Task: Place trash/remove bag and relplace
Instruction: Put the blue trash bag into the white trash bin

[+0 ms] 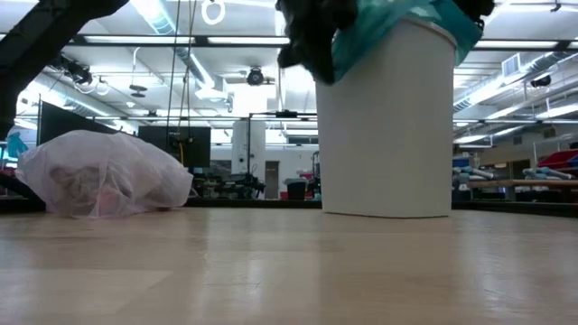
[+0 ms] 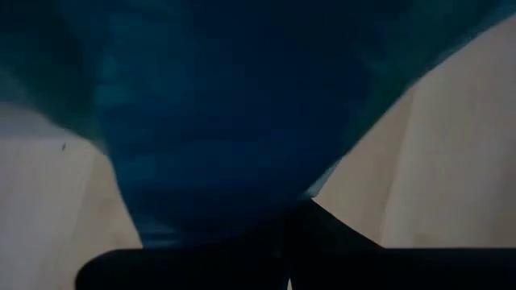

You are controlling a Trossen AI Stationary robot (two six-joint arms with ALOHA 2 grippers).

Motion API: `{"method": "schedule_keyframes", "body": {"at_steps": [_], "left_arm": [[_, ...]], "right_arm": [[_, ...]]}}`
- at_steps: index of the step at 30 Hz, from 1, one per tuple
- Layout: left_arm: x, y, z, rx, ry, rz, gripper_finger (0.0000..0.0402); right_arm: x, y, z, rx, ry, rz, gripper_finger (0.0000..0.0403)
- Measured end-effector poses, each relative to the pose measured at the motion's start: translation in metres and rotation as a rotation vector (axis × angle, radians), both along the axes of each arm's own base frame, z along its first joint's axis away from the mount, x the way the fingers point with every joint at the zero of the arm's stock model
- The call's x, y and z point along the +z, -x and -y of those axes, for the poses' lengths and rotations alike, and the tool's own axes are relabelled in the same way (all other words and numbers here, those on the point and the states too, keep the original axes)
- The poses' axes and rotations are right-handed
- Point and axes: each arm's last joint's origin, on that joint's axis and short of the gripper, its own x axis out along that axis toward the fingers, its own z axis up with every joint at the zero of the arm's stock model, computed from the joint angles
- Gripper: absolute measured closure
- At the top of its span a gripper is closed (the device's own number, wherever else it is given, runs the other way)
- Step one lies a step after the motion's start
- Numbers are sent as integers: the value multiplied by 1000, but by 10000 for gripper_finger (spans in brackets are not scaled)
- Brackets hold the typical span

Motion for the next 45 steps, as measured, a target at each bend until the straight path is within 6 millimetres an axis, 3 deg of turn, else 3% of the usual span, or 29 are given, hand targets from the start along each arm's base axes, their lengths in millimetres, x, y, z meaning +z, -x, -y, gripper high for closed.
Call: {"method": "schedule_keyframes", "body": {"at_steps": [5,11,16,21,25,30,37,42,45], "left_arm": [[19,4,5,-2,-4,84,398],[18,4,4,0,-4,77,398],[20,1,4,-1,-8,116,398],[23,-3,3,0,-13,167,398],[25,-6,3,0,-16,202,398],[25,-6,3,0,-17,206,398],[25,-6,2,1,-17,205,398],[25,-6,2,0,-18,205,398],[25,-6,2,-2,-18,202,398]], "right_arm": [[6,2,-5,44,6,65,252],[28,18,-18,-29,166,59,253],[49,30,-39,4,222,155,258],[56,38,-49,-21,275,187,264],[57,36,-60,166,187,295,277],[51,31,-71,314,66,289,311],[47,24,-79,410,149,182,328],[26,-6,-83,504,109,74,330],[9,-25,-96,553,111,-17,340]]}}
